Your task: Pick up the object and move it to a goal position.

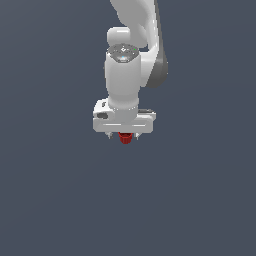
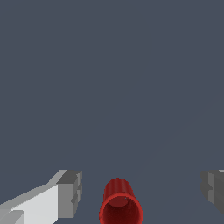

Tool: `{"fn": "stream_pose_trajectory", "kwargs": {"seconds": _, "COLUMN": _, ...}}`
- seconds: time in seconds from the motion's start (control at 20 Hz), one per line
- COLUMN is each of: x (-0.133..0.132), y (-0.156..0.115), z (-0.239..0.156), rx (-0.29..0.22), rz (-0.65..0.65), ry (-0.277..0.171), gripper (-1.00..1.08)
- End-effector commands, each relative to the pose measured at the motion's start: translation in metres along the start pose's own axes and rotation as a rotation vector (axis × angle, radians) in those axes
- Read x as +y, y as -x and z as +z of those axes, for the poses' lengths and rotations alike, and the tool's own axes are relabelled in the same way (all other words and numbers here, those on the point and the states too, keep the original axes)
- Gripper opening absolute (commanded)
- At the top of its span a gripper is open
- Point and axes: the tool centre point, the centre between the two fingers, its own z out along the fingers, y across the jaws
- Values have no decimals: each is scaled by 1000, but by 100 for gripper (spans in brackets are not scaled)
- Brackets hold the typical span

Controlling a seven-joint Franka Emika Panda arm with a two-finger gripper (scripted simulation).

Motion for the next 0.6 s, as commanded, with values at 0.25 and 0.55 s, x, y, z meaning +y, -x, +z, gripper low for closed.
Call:
{"fn": "stream_pose_trajectory", "kwargs": {"seconds": 0.25, "x": 4, "y": 1, "z": -1, "rx": -1, "rz": 4, "ry": -4, "gripper": 100}}
{"fn": "stream_pose_trajectory", "kwargs": {"seconds": 0.55, "x": 11, "y": 3, "z": -1, "rx": -4, "rz": 9, "ry": -12, "gripper": 100}}
